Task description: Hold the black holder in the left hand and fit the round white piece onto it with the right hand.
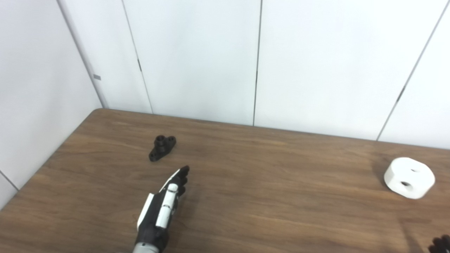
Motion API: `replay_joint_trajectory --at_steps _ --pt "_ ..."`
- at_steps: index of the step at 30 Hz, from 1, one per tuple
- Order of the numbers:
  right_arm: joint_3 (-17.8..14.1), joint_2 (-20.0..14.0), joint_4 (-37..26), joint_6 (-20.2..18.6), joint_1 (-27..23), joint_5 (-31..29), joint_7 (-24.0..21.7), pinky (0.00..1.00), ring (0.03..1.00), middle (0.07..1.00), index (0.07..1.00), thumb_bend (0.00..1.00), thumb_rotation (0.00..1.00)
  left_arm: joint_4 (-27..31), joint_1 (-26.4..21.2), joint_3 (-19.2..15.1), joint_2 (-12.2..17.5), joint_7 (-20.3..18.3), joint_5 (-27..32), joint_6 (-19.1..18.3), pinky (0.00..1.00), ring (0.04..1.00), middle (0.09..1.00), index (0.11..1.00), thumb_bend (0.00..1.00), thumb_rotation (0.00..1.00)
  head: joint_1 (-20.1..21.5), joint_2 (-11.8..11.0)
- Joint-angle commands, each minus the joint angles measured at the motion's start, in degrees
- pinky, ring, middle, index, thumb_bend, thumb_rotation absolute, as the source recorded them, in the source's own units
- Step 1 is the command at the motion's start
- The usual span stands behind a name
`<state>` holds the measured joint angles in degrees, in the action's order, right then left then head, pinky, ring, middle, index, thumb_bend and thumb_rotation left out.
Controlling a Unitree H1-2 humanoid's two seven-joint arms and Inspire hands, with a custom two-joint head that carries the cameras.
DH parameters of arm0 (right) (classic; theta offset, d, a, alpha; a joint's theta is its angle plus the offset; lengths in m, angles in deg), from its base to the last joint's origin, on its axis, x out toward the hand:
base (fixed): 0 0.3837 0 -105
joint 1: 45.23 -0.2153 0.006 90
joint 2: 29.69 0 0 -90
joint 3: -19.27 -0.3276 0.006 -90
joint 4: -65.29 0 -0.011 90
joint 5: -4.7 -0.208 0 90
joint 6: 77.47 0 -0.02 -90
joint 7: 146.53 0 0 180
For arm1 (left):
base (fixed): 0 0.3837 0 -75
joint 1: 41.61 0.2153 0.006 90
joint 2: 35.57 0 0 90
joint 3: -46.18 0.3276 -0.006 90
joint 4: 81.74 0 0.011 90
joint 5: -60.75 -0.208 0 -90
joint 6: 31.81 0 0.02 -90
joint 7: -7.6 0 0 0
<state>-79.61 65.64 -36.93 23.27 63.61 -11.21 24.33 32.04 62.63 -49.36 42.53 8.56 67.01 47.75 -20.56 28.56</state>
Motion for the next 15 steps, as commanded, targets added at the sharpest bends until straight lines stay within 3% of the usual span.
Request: replay_joint_trajectory --at_steps 1,5,8,12,13,15 --pt "-1.2 -1.3 2.4 0.2 -1.0 -1.0 -0.1 1.0 1.0 0.987 0.979 0.6 1.0 0.6 5.4 1.2 -3.0 0.5 -0.9 2.4 0.99 0.976 0.966 0.921 0.35 0.95 -0.1 0.1" --pt "-1.5 -1.8 3.1 0.9 -1.3 -1.9 -0.9 1.0 1.0 0.993 0.986 0.59 1.0 0.5 5.2 2.3 -2.6 1.1 -1.7 2.3 1.0 0.983 0.975 0.936 0.36 0.96 0.0 0.5" --pt "-1.7 -1.7 3.0 0.5 -1.4 -2.3 -1.1 1.0 1.0 0.995 0.988 0.59 1.0 0.5 5.1 2.6 -2.4 1.4 -2.4 2.2 0.99 0.987 0.981 0.941 0.38 0.88 0.6 0.7" --pt "-1.9 -1.7 3.1 0.1 -1.7 -1.8 -1.0 1.0 1.0 0.991 0.984 0.58 1.0 1.4 4.6 3.1 -1.7 2.2 -5.5 1.4 0.96 0.975 0.967 0.93 0.46 0.57 1.1 0.9" --pt "-2.0 -1.7 3.1 0.1 -1.7 -1.6 -0.9 1.0 1.0 0.989 0.983 0.58 1.0 2.0 4.2 3.3 -1.0 2.9 -8.6 1.5 0.95 0.968 0.961 0.93 0.45 0.47 1.1 0.9" --pt "-2.1 -1.7 3.0 -0.3 -1.8 -1.4 -0.6 1.0 1.0 0.987 0.984 0.58 1.0 3.7 3.2 3.6 0.2 4.1 -15.3 0.5 0.91 0.946 0.939 0.908 0.49 0.39 1.1 0.9"
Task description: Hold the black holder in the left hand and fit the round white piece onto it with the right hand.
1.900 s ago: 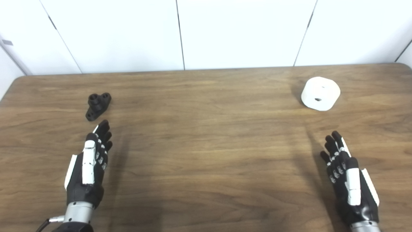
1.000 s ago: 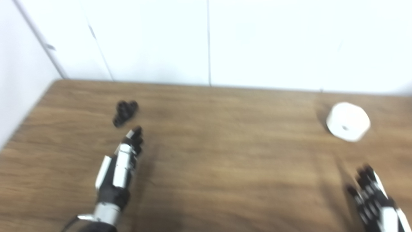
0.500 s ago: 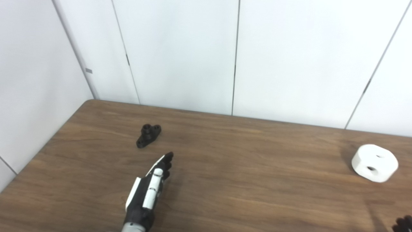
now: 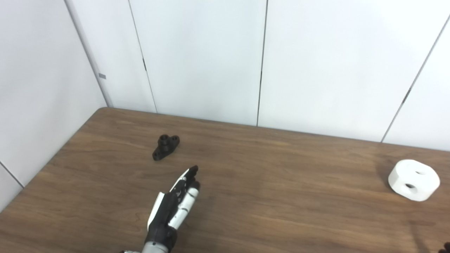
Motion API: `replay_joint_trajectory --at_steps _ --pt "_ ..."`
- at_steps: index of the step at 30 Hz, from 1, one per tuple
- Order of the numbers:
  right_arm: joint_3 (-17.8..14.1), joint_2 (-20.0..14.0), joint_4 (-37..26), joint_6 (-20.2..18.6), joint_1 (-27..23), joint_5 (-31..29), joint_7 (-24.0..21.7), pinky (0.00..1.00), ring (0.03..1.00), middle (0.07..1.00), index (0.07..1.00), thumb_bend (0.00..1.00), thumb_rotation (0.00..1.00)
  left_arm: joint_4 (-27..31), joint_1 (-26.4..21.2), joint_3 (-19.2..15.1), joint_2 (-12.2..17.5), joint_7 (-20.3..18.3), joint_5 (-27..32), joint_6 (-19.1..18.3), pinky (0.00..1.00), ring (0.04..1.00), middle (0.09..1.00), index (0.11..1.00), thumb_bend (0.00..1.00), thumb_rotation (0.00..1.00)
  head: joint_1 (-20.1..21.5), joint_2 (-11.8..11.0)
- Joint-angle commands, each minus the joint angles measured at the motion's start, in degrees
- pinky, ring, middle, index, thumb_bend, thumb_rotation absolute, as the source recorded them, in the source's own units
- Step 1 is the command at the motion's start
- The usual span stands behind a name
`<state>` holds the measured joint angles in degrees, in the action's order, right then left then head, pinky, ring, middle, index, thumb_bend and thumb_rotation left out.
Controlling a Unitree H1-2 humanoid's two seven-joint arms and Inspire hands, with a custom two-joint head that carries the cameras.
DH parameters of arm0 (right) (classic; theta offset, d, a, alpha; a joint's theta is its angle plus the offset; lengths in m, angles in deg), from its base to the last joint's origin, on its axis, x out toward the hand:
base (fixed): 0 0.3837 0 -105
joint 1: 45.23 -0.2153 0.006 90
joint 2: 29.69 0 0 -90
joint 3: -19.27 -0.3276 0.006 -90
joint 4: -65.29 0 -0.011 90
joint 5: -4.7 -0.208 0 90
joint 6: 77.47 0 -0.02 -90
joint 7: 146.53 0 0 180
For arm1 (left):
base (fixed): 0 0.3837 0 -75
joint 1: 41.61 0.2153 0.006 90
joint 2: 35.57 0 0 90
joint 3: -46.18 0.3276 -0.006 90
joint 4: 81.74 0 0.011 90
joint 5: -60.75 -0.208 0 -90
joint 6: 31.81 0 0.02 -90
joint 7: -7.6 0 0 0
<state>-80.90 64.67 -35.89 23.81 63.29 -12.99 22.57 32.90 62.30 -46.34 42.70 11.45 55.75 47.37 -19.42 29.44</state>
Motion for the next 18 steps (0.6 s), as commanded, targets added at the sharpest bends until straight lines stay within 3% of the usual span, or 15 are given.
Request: replay_joint_trajectory --at_steps 1,4,9,12,18 --pt "-0.9 -0.7 1.8 -1.2 -1.6 0.5 1.3 1.0 1.0 0.986 0.985 0.58 1.0 3.9 2.5 0.7 1.1 1.8 -9.2 -0.3 0.89 0.934 0.932 0.899 0.51 0.37 -0.1 0.0" --pt "-1.0 -0.6 1.6 -1.8 -1.6 0.6 1.4 1.0 1.0 0.983 0.986 0.59 1.0 5.9 -0.6 -0.3 3.5 0.9 -15.2 -2.3 0.9 0.936 0.944 0.906 0.54 0.37 -0.2 0.0" --pt "-1.0 -0.1 2.4 -1.3 -1.9 0.7 1.0 1.0 1.0 0.981 0.98 0.58 1.0 7.7 -7.2 -3.7 6.6 -2.4 -16.1 -7.4 0.9 0.97 0.981 0.932 0.56 0.31 0.2 -0.2" --pt "-0.9 0.2 2.6 -0.7 -2.0 1.3 0.9 1.0 1.0 0.977 0.977 0.56 1.0 6.5 -10.5 -4.8 9.3 -2.7 -18.3 -9.1 0.85 0.923 0.946 0.916 0.61 0.38 0.7 0.0" --pt "-0.8 0.5 2.5 -0.9 -2.0 1.9 1.2 1.0 0.997 0.964 0.969 0.55 1.0 4.5 -15.3 -7.5 13.4 -4.6 -17.4 -13.6 0.93 0.972 0.978 0.939 0.62 0.45 1.3 0.1"
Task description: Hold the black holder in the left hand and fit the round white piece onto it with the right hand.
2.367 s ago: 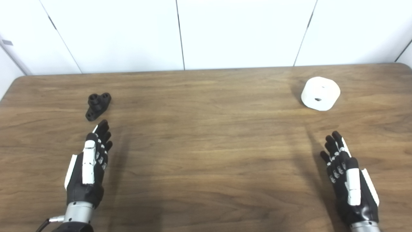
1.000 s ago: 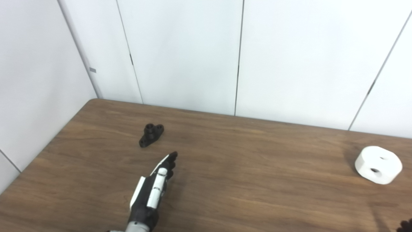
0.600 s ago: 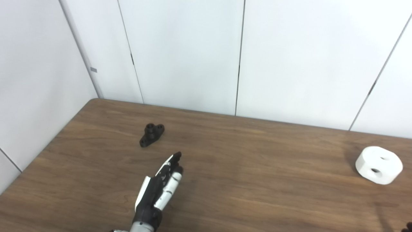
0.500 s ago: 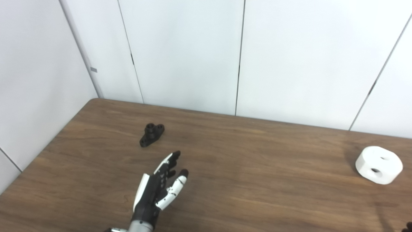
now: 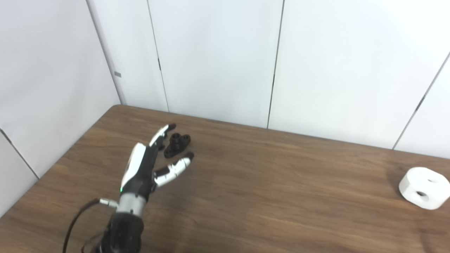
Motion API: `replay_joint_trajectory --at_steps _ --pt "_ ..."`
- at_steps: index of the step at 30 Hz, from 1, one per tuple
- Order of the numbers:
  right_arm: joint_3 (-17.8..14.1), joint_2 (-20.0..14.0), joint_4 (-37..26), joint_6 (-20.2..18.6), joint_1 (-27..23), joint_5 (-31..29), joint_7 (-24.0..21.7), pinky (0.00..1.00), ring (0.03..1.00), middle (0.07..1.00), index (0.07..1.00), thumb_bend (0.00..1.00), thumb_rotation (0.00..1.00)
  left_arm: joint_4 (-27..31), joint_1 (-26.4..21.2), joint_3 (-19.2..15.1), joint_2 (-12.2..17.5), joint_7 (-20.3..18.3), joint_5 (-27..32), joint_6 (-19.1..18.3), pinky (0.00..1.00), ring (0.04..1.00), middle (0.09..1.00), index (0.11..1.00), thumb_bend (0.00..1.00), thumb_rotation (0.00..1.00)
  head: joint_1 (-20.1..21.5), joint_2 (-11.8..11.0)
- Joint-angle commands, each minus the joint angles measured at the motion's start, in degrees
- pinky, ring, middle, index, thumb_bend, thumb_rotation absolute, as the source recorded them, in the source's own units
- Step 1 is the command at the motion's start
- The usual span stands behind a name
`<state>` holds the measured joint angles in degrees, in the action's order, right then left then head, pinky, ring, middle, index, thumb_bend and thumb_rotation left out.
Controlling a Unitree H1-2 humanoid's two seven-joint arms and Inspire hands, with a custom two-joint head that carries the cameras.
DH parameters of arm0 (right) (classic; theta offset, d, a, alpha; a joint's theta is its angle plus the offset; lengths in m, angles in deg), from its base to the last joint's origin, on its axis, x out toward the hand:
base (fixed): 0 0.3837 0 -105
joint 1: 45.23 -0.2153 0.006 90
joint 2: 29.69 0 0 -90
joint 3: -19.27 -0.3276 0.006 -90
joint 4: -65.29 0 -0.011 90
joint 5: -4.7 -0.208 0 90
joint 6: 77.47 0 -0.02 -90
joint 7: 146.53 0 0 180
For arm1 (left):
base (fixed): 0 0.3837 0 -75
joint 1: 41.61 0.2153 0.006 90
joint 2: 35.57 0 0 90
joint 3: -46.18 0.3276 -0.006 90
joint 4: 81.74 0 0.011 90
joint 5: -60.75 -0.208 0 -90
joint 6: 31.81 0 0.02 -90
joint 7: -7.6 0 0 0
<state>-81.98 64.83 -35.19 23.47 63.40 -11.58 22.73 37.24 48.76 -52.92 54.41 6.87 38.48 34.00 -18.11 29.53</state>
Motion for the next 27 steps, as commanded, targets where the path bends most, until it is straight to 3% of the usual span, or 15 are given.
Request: replay_joint_trajectory --at_steps 1,6,17,27 --pt "0.3 0.3 1.8 -0.5 -2.1 0.6 0.9 1.0 0.993 0.962 0.969 0.55 1.0 -0.4 -2.5 -1.2 2.2 -0.1 -0.6 -0.8 0.94 0.974 0.977 0.935 0.62 0.45 -0.1 0.0" --pt "0.6 0.3 1.6 -1.0 -2.1 1.6 1.2 1.0 0.982 0.954 0.96 0.55 1.0 -4.2 -5.2 -0.8 5.8 -1.0 -5.9 -2.6 0.92 0.981 0.987 0.934 0.64 0.44 -0.1 0.0" --pt "1.6 -1.1 1.8 -0.2 -1.9 2.7 -0.1 1.0 0.961 0.926 0.935 0.53 1.0 -16.1 -9.6 2.8 9.5 2.4 -15.1 -0.5 0.87 0.983 0.956 0.903 0.71 0.47 -0.3 0.3" --pt "2.4 -1.3 0.8 -0.8 -1.5 2.6 -0.2 1.0 0.957 0.925 0.933 0.53 1.0 -27.0 -14.3 8.0 13.3 -0.3 -22.0 -2.6 0.98 0.994 0.955 0.879 0.82 0.55 0.1 0.8"
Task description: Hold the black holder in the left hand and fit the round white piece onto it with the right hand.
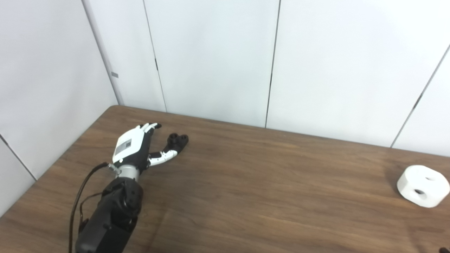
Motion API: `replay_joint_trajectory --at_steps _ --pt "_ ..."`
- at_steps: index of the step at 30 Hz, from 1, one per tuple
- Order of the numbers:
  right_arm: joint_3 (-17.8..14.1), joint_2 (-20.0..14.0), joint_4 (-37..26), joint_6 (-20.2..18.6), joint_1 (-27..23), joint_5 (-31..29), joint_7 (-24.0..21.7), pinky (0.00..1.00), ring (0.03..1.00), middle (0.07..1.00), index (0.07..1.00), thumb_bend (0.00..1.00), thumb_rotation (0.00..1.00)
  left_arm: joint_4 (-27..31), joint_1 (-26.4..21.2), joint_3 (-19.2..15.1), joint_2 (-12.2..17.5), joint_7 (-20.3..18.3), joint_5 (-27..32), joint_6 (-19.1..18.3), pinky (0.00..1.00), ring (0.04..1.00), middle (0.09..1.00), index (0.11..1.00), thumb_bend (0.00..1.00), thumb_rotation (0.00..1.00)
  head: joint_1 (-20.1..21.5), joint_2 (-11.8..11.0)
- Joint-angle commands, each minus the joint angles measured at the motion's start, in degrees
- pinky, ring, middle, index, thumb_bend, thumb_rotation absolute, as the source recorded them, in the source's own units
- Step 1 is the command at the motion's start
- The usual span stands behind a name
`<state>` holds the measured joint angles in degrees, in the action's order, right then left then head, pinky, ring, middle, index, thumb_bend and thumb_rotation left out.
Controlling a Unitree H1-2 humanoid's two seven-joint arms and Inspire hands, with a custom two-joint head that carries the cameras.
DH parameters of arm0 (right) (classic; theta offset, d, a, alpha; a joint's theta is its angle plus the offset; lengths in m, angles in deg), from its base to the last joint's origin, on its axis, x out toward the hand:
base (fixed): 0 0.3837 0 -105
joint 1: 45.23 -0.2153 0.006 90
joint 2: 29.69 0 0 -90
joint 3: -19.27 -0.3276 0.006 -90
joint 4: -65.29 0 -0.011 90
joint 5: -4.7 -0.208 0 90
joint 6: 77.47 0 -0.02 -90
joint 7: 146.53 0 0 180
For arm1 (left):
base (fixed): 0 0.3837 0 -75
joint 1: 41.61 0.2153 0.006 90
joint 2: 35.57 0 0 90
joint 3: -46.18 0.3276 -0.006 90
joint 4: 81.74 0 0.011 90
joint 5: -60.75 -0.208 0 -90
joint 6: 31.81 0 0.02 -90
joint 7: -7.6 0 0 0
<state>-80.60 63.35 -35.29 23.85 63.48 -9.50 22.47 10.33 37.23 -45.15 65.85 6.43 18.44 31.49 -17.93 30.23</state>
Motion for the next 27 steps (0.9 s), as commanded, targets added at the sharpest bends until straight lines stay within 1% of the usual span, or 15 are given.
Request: replay_joint_trajectory --at_steps 1,6,10,13,17,22,24,27 --pt "1.0 0.2 0.9 -1.1 -1.6 0.6 0.2 1.0 0.958 0.923 0.931 0.53 1.0 -1.2 -3.2 0.7 2.0 0.0 -2.4 -0.1 0.98 0.99 0.954 0.877 0.83 0.57 -0.1 0.1" --pt "1.0 0.6 -0.3 -1.8 -1.0 -0.2 0.4 1.0 0.964 0.924 0.935 0.53 1.0 -5.0 -5.0 1.2 1.7 -0.5 -3.1 -0.2 0.98 0.991 0.956 0.875 0.85 0.59 0.0 0.6" --pt "1.2 0.4 -1.0 -2.3 -0.7 0.8 0.9 1.0 0.973 0.929 0.941 0.54 1.0 -7.1 -5.9 1.3 1.2 -1.2 -4.5 -0.2 0.98 0.997 0.964 0.878 0.84 0.61 0.3 0.8" --pt "1.4 0.5 -1.3 -2.3 -0.6 0.8 1.1 1.0 0.973 0.931 0.937 0.56 1.0 -8.7 -6.8 1.3 0.8 -0.9 -4.9 -0.2 0.98 0.998 0.961 0.88 0.83 0.6 0.5 1.0" --pt "1.5 0.7 -1.8 -2.5 -0.4 0.5 1.4 1.0 0.963 0.921 0.937 0.54 1.0 -11.3 -8.1 1.7 0.4 -0.2 -5.0 -0.2 0.97 0.992 0.957 0.871 0.83 0.59 0.6 1.1" --pt "1.6 0.5 -2.3 -2.6 -0.1 1.2 1.9 1.0 0.978 0.926 0.937 0.56 1.0 -12.9 -9.9 1.5 -0.6 -0.3 -5.6 -0.2 0.97 0.985 0.955 0.863 0.82 0.58 0.6 1.3" --pt "1.7 0.4 -2.3 -2.3 0.0 1.2 1.7 1.0 0.977 0.924 0.937 0.55 1.0 -13.7 -10.6 1.3 -1.2 -0.4 -6.0 -0.2 0.97 0.987 0.956 0.864 0.82 0.58 0.6 1.4" --pt "1.7 0.5 -2.5 -2.4 0.2 1.0 1.7 1.0 0.984 0.93 0.94 0.55 1.0 -14.9 -11.6 1.3 -1.6 0.2 -6.1 -0.2 0.97 0.983 0.954 0.855 0.8 0.54 0.7 1.5"
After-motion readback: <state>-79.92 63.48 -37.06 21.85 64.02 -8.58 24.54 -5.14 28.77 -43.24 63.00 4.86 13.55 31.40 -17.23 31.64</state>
